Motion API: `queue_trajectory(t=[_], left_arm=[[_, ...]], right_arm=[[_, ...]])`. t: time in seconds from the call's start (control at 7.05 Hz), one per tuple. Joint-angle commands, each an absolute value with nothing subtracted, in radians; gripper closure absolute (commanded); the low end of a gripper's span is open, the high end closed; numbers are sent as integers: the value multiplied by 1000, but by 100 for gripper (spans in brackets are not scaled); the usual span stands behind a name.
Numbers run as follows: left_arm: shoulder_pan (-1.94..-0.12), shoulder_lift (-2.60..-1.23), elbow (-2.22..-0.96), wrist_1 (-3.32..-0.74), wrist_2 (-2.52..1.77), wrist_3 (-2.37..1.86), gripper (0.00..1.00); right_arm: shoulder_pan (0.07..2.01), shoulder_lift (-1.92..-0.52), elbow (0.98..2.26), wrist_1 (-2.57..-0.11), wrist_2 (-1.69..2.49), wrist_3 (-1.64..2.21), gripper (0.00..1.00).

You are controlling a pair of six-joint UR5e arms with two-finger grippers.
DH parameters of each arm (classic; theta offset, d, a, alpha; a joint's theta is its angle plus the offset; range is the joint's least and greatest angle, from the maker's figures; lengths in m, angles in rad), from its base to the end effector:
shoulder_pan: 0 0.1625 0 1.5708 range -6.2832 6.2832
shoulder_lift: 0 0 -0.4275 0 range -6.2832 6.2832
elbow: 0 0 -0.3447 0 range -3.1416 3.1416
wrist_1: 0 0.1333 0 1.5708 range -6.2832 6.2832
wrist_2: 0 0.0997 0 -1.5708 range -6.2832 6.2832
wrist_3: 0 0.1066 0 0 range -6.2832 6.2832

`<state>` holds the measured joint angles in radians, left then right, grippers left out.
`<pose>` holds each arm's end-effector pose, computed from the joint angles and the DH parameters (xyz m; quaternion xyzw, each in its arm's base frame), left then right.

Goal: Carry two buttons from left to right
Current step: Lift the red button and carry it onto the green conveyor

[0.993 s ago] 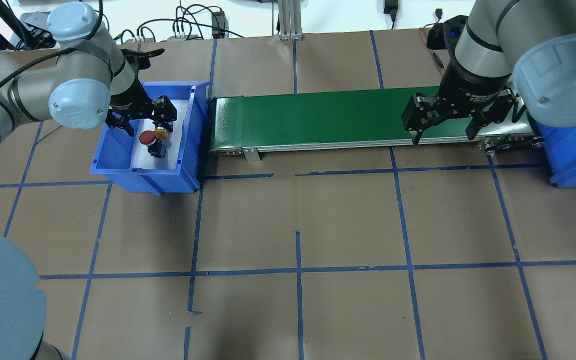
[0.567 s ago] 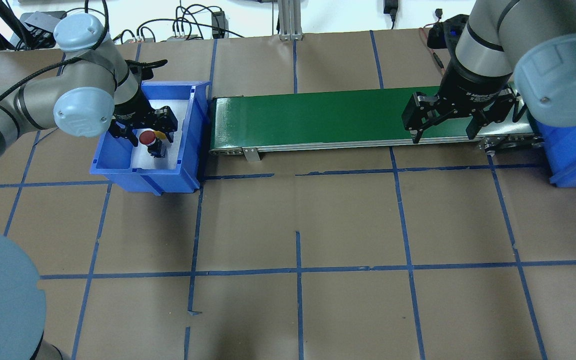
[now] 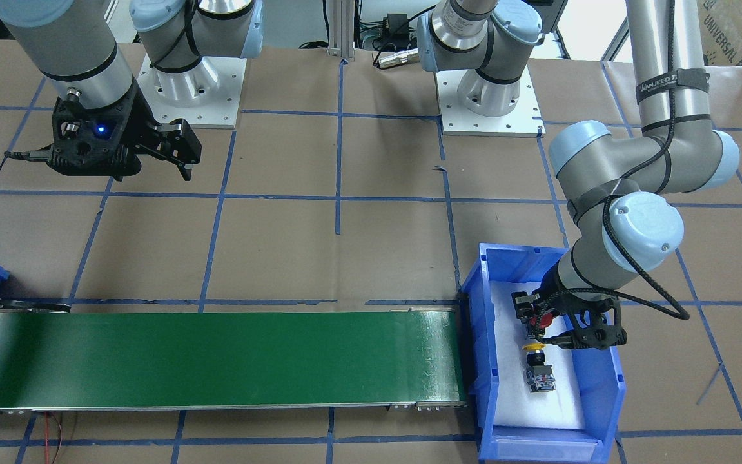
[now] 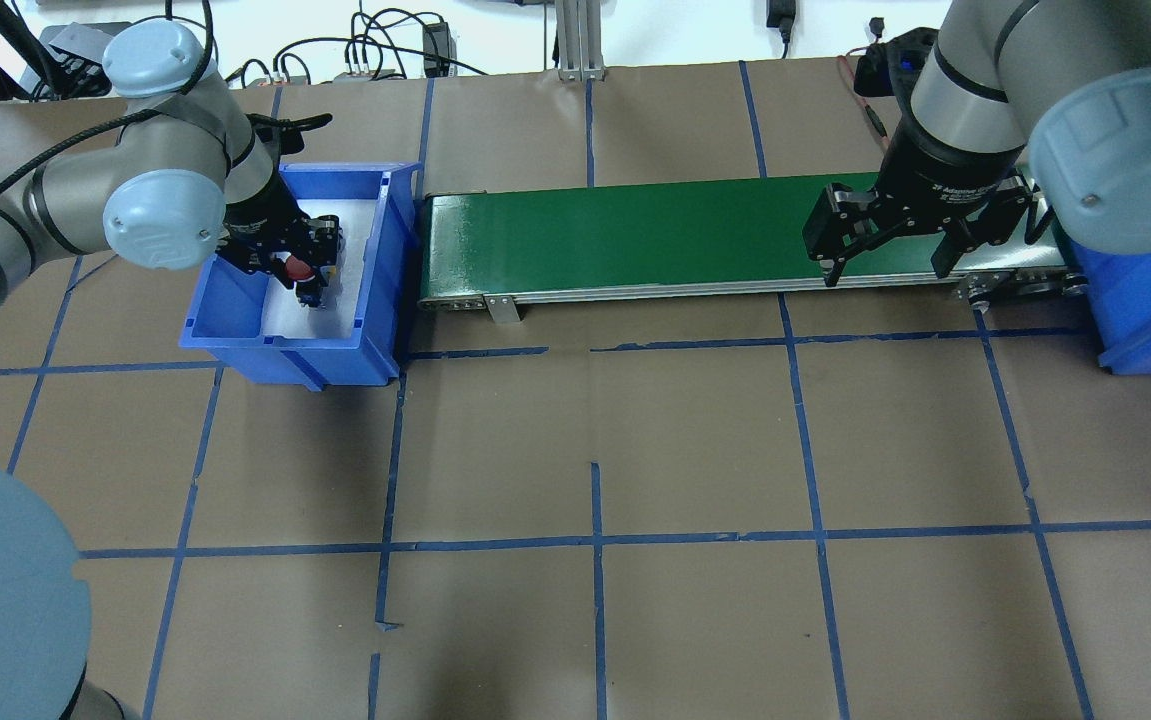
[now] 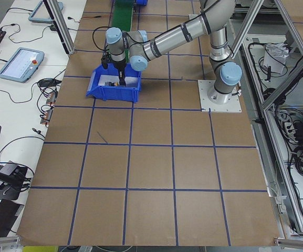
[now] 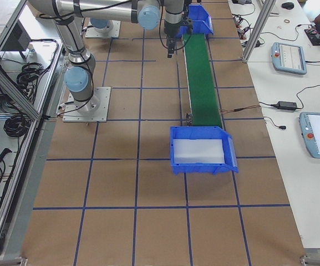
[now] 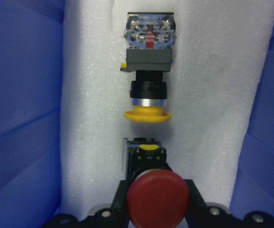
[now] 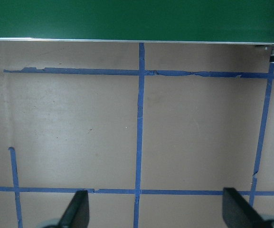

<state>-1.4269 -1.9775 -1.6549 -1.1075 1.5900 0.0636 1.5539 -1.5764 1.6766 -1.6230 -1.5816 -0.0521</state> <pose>-0.0482 -0.5828 0.2834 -0.0400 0.9991 0.0147 0.0081 0.1248 -0.4372 0.4443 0.0177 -0.9995 -0.0242 0.0046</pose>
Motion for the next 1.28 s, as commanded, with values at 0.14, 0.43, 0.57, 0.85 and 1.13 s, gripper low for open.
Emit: queue_trajectory(t=[0.14, 0.43, 0.57, 0.85, 1.13], left_arm=[[-1428, -1953, -1596, -1123, 1577, 55, 75], [-1442, -1925, -1537, -1215, 1473, 28, 75], [-1506, -1924, -1473, -1241, 1470, 23, 73], [-1613, -1940, -1414, -1267, 1474, -60, 73], [-1652, -2000, -1401, -1240, 1471, -58, 73]], right_arm=[[1557, -1575, 1678, -1624, -1580, -52, 0], [1559, -1577, 1677, -1623, -1580, -57, 0], [1559, -1585, 1674, -1623, -1578, -58, 0], [1562, -1586, 1677, -1623, -1536, -61, 0], [1562, -1586, 1677, -1623, -1535, -63, 0]])
